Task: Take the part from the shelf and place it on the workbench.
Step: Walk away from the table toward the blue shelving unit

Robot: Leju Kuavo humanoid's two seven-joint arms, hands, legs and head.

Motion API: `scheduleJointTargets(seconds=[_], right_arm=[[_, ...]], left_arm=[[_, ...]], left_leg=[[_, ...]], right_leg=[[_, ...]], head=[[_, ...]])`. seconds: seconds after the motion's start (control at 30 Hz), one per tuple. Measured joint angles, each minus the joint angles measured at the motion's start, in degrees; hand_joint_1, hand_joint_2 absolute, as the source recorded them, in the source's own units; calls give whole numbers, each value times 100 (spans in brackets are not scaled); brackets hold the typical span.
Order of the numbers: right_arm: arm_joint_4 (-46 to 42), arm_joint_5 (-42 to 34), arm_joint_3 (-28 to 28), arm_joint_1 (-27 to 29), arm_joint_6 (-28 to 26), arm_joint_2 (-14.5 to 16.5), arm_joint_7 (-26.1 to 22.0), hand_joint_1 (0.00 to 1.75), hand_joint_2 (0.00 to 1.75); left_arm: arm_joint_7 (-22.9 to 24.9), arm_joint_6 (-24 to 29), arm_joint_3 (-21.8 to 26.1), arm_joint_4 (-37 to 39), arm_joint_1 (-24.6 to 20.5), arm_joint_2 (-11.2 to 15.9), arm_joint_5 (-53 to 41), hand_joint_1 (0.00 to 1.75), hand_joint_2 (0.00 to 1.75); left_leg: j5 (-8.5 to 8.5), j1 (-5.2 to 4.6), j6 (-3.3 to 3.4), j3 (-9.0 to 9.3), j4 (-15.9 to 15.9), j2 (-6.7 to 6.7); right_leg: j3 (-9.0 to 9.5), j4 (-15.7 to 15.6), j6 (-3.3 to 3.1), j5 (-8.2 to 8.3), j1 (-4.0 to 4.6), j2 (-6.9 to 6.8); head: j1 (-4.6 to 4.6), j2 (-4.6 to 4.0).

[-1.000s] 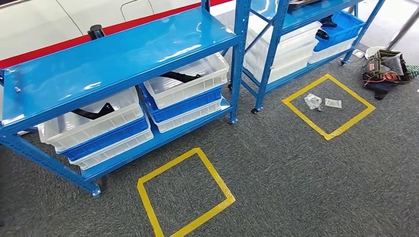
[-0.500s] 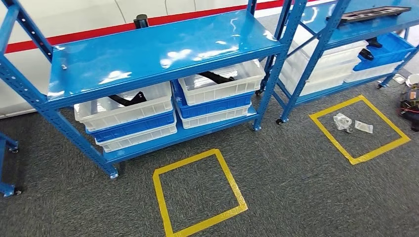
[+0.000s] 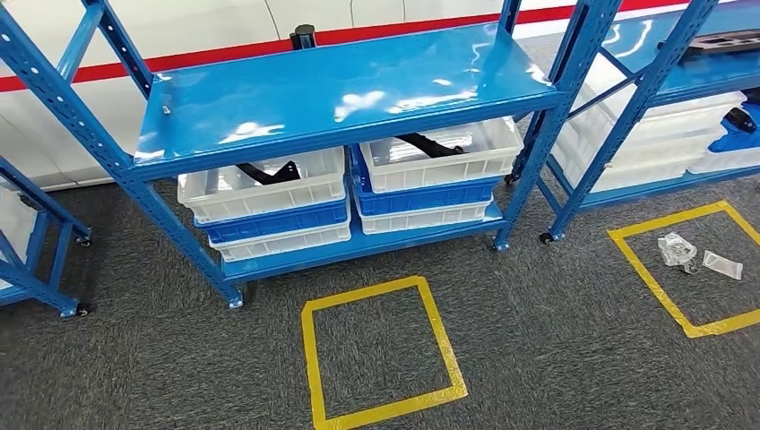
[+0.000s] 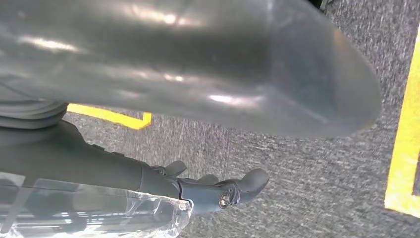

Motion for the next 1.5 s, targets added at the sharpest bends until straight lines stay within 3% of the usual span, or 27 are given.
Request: scheduleJointTargets(seconds=[0.03, 0.1, 0.17, 0.23, 0.27, 0.3, 0.37, 0.43, 0.57, 0.63, 0.73, 0.8, 0.87, 0.93, 1.0, 1.1, 1.23, 1.5], right_arm=[[-2, 2, -19, -6, 4, -2, -16, 0, 0], [-5, -8, -51, -7, 1, -9, -68, 0, 0], [4, -35, -90, 12, -18, -23, -124, 0, 0], [39, -72, -142, 32, -67, -39, -203, 0, 0], [62, -91, -169, 38, -106, -50, -252, 0, 0], [83, -110, -194, 37, -156, -62, -304, 0, 0], [127, -157, -241, 15, -288, -82, -400, 0, 0], [174, -202, -295, -23, -390, -86, -464, 0, 0], [227, -239, -362, -46, -438, -95, -522, 0, 0], [243, -243, -374, -51, -440, -95, -537, 0, 0], [274, -245, -393, -45, -443, -95, -547, 0, 0], [295, -247, -417, -38, -443, -99, -548, 0, 0], [308, -247, -440, -47, -443, -101, -548, 0, 0], [315, -247, -453, -65, -443, -93, -548, 0, 0], [319, -248, -457, -76, -443, -90, -548, 0, 0], [333, -245, -460, -79, -443, -96, -550, 0, 0], [367, -236, -460, -99, -439, -99, -551, 0, 0], [422, -244, -460, -105, -433, -117, -579, 0, 0]], left_arm=[[5, -2, -1, 0, 7, 2, -15, 0, 0], [22, -8, 0, -1, 15, 4, -48, 0, 0], [36, -24, 1, -2, -14, 1, -87, 0, 0], [50, -46, -1, -3, -28, -3, -123, 0, 0], [60, -55, -1, -3, -22, -4, -138, 0, 0], [72, -63, -1, -3, -16, -3, -150, 0, 0], [96, -97, -1, -3, -12, -1, -178, 0, 0], [120, -128, -2, -3, -20, 8, -203, 0, 0], [146, -140, -3, -3, -25, 33, -208, 0, 0], [151, -144, -3, -3, -31, 45, -208, 0, 0], [152, -156, -3, -3, -67, 47, -208, 0, 0], [155, -157, -3, -3, -73, 47, -208, 0, 0], [158, -157, -3, -3, -72, 52, -207, 0, 0], [159, -158, -3, -3, -84, 62, -207, 0, 0], [158, -161, -3, -4, -99, 68, -207, 0, 0], [158, -181, -3, -5, -97, 71, -201, 0, 0], [156, -204, -3, -6, -95, 85, -190, 0, 0], [139, -208, -3, -5, -95, 93, -167, 0, 0]], left_leg=[[22, 20, 23, 19, -33, -105], [76, 61, 84, 61, -117, -284], [111, 85, 122, 76, -157, -461], [114, 87, 127, 72, -154, -635], [113, 89, 125, 76, -151, -711], [109, 94, 119, 83, -147, -769], [78, 99, 72, 99, -112, -862], [24, 87, 0, 99, -61, -911], [-6, 102, -78, 95, -54, -911], [-139, 109, -117, 18, 139, -773], [-621, 119, -181, -442, 1075, -541], [-767, 128, -194, -722, 1589, -505], [-460, 130, -157, -566, 1225, -486], [-73, 106, -80, -149, 382, -423], [18, 74, -53, 41, -2, -373], [17, 45, -112, 59, -41, -392], [4, -9, -57, 57, -38, -400], [1, -15, -28, 56, -35, -400]], right_leg=[[20, -9, 36, -20, 3, -41], [-45, 215, 62, -167, 0, 201], [-366, 895, 32, -468, -12, 606], [-726, 1557, 40, -668, -23, 742], [-809, 1657, 79, -651, -30, 757], [-792, 1536, 137, -544, -42, 760], [-505, 727, 274, -136, -84, 791], [-277, 107, 277, 144, -102, 836], [-224, 50, 78, 191, -87, 830], [-215, 41, 6, 205, -116, 806], [-208, 40, -66, 190, -97, 741], [-206, 41, -80, 179, -78, 696], [-186, 41, -90, 168, -65, 672], [-161, 41, -81, 150, -45, 664], [-164, 49, -56, 121, -11, 659], [-199, 60, -51, 89, 20, 648], [-182, 30, -21, 105, -8, 643], [-130, -6, 8, 123, -16, 643]], head=[[4, 0], [19, 0], [46, 0], [57, 0], [58, 0], [60, 0], [69, 0], [72, 0], [56, 0], [35, 0], [-9, 0], [-11, 0], [-11, 0], [-10, 0], [-7, 0], [-1, 0], [0, 0], [-2, 0]])
